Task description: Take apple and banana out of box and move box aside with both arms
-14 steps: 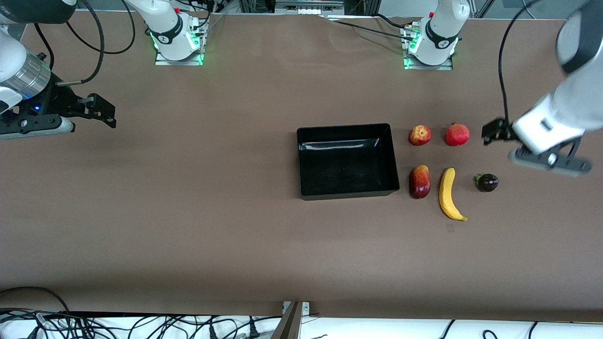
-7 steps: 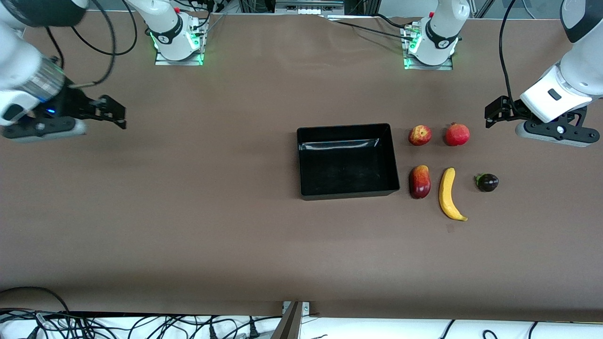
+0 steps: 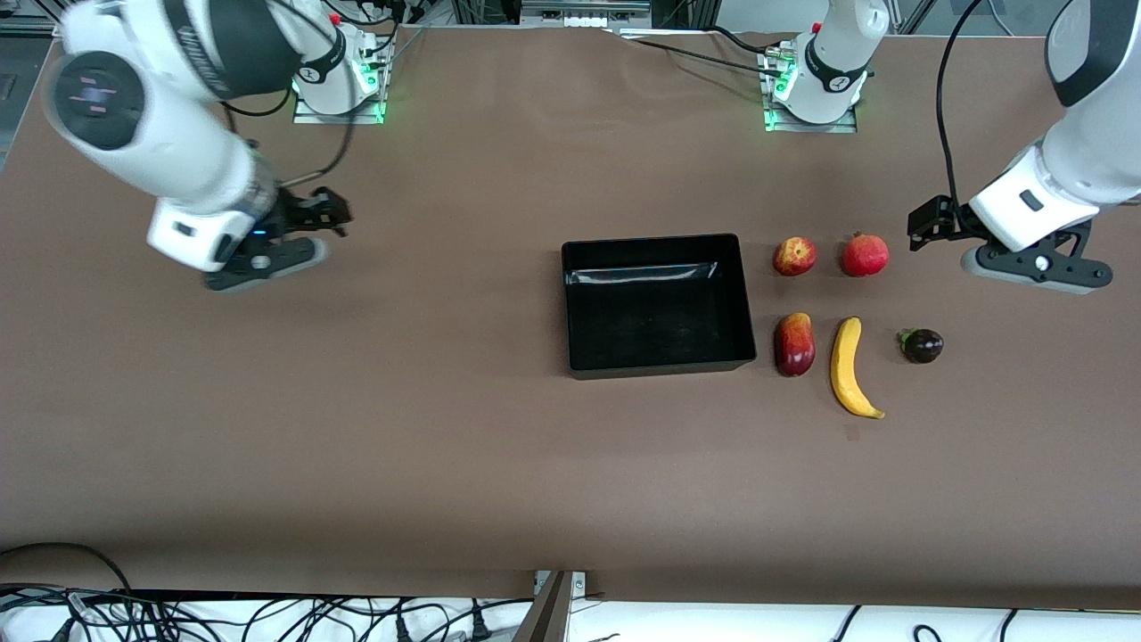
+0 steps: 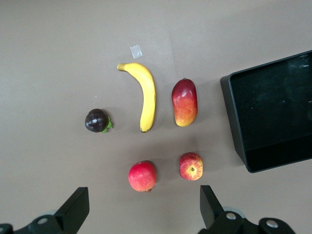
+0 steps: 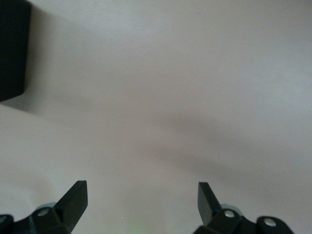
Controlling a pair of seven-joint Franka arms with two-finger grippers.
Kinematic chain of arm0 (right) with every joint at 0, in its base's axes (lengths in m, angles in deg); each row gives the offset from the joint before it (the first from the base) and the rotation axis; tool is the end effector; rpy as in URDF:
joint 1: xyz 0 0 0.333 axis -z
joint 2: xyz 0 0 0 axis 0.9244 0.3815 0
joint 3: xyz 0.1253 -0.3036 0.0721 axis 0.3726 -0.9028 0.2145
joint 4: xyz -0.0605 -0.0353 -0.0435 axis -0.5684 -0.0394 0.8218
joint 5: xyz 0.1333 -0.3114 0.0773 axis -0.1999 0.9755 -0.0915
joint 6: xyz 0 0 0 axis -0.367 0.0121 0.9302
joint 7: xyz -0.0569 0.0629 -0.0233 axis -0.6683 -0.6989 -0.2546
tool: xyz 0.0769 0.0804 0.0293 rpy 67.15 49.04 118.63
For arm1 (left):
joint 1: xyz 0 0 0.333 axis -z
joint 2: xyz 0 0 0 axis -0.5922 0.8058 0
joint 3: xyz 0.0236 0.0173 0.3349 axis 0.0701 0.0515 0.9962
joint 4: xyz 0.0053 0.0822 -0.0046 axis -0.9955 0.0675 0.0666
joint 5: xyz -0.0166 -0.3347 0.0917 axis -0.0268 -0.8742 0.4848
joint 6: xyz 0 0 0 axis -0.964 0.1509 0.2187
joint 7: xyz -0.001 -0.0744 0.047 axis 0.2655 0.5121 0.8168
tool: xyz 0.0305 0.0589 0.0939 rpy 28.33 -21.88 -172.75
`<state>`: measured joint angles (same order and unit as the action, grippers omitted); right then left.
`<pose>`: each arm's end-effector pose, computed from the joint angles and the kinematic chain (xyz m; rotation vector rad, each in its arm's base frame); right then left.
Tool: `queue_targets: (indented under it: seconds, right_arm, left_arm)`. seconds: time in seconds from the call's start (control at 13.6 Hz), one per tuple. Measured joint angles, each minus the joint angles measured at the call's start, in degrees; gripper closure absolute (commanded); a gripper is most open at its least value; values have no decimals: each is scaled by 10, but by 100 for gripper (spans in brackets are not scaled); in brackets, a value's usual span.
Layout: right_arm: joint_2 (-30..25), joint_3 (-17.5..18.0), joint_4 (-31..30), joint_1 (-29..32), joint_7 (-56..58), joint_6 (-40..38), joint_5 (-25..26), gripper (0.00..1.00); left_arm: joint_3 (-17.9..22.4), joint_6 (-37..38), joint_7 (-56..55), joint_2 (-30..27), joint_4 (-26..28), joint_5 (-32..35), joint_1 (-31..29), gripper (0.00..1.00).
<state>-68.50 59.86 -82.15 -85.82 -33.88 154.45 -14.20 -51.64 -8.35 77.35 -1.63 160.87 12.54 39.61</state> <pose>0.5171 0.1963 0.5234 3.0710 0.6044 -0.2212 0.5247 -0.0411 0.5636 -3.0851 0.2875 0.1383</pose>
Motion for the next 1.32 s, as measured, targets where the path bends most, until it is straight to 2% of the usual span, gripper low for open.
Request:
queue_targets:
  seconds: [0.29,0.51,0.73,1.03,1.1,1.32]
  right_arm:
    - [82,2,0,-86,-86,131,-54,0]
    - [177,2,29,-169,-175,248,-60,0]
    - [253,1,52,-235,-242,343,-49,0]
    - [308,-1,58,-274,-317,385,8,4]
    - [315,-2,58,-276,-324,386,15,19]
    - [323,-5,58,-277,-327,385,19,82]
  left_arm:
    - [1,8,-1,4,0,0,-1,0]
    - [4,18,0,4,0,0,-8,0]
    - [4,15,0,3,-2,0,-18,0]
    - [5,6,0,8,-2,-39,-34,0]
    - [5,5,0,9,-2,-42,-36,0]
    - [5,4,0,10,-2,-43,-36,0]
